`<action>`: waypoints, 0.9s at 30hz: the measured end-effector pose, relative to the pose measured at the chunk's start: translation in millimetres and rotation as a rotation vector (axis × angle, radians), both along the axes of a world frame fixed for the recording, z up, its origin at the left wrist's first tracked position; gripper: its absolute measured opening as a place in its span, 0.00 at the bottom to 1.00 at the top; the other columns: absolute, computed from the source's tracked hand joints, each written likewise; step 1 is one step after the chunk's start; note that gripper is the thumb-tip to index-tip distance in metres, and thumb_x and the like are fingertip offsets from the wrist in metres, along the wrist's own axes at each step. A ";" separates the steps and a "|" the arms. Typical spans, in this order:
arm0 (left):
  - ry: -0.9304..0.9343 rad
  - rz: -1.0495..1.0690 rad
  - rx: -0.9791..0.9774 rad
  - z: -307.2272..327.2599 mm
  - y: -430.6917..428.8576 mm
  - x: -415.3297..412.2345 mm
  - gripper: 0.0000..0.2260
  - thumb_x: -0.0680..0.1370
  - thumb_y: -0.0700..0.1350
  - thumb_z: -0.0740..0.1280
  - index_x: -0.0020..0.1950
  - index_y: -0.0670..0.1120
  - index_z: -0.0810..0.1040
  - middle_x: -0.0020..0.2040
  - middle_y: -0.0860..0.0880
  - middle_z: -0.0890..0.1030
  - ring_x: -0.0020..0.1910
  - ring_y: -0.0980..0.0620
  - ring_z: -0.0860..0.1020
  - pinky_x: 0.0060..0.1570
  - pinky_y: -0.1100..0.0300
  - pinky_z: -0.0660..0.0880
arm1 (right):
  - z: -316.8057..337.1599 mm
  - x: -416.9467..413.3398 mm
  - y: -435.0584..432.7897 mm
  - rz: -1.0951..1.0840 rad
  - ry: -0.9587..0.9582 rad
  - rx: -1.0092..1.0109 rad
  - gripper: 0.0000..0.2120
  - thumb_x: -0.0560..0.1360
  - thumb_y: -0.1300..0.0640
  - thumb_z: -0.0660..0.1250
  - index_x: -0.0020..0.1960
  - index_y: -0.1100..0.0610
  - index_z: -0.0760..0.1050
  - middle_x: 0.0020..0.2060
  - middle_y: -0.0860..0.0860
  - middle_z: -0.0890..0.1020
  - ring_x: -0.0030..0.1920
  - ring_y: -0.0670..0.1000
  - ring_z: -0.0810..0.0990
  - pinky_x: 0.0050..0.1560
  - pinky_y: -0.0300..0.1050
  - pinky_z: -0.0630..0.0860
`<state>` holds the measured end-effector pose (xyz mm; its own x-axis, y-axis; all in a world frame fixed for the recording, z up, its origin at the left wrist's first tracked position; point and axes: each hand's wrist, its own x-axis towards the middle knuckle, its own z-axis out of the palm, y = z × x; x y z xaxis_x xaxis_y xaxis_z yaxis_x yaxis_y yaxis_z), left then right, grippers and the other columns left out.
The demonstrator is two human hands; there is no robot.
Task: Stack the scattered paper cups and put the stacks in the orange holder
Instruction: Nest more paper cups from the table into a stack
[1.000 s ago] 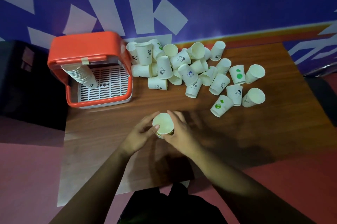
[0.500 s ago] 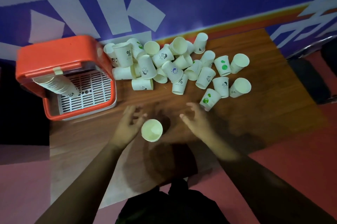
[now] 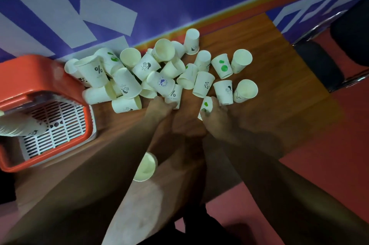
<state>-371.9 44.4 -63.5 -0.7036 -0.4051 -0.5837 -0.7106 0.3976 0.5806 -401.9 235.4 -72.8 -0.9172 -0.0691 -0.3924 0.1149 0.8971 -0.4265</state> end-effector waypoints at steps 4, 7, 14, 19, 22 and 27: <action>0.000 0.108 0.036 -23.4 -3.8 -17.2 0.28 0.78 0.57 0.70 0.69 0.39 0.74 0.67 0.41 0.79 0.66 0.42 0.76 0.55 0.57 0.68 | -14.0 -10.5 2.1 -0.065 0.016 -0.122 0.24 0.77 0.49 0.66 0.70 0.51 0.65 0.63 0.60 0.71 0.59 0.58 0.74 0.47 0.45 0.70; 0.019 0.112 -0.005 -32.5 -2.0 -22.8 0.29 0.76 0.58 0.72 0.67 0.38 0.74 0.65 0.42 0.79 0.64 0.43 0.76 0.58 0.54 0.71 | -22.6 -11.7 3.6 -0.045 -0.041 -0.151 0.24 0.76 0.50 0.69 0.68 0.55 0.66 0.61 0.59 0.74 0.59 0.57 0.76 0.48 0.42 0.69; 0.007 0.123 0.286 -22.2 -9.7 -5.0 0.20 0.75 0.52 0.75 0.62 0.42 0.79 0.58 0.46 0.83 0.51 0.50 0.81 0.54 0.56 0.78 | -15.5 -1.8 -4.9 -0.162 -0.136 -0.390 0.25 0.73 0.51 0.73 0.66 0.55 0.68 0.58 0.53 0.76 0.56 0.52 0.78 0.45 0.38 0.73; -0.007 0.155 0.527 22.3 -32.5 39.1 0.27 0.62 0.61 0.76 0.53 0.45 0.82 0.51 0.42 0.85 0.50 0.42 0.81 0.50 0.53 0.77 | 14.5 5.3 -8.6 -0.264 -0.228 -0.595 0.33 0.72 0.53 0.74 0.73 0.51 0.63 0.62 0.51 0.76 0.55 0.51 0.80 0.49 0.44 0.81; 0.132 0.211 0.595 48.5 -41.7 68.5 0.27 0.64 0.54 0.77 0.59 0.45 0.78 0.53 0.46 0.83 0.52 0.47 0.80 0.49 0.55 0.77 | 31.9 14.9 -15.9 -0.226 -0.237 -0.684 0.37 0.69 0.54 0.75 0.74 0.51 0.64 0.62 0.51 0.77 0.56 0.49 0.81 0.51 0.43 0.80; 0.403 0.269 0.661 75.2 -61.1 134.2 0.41 0.69 0.44 0.79 0.77 0.58 0.62 0.68 0.49 0.77 0.66 0.49 0.78 0.62 0.47 0.77 | 75.8 41.3 -32.0 -0.028 -0.247 -0.730 0.29 0.71 0.55 0.75 0.69 0.50 0.68 0.53 0.41 0.77 0.54 0.43 0.78 0.51 0.39 0.77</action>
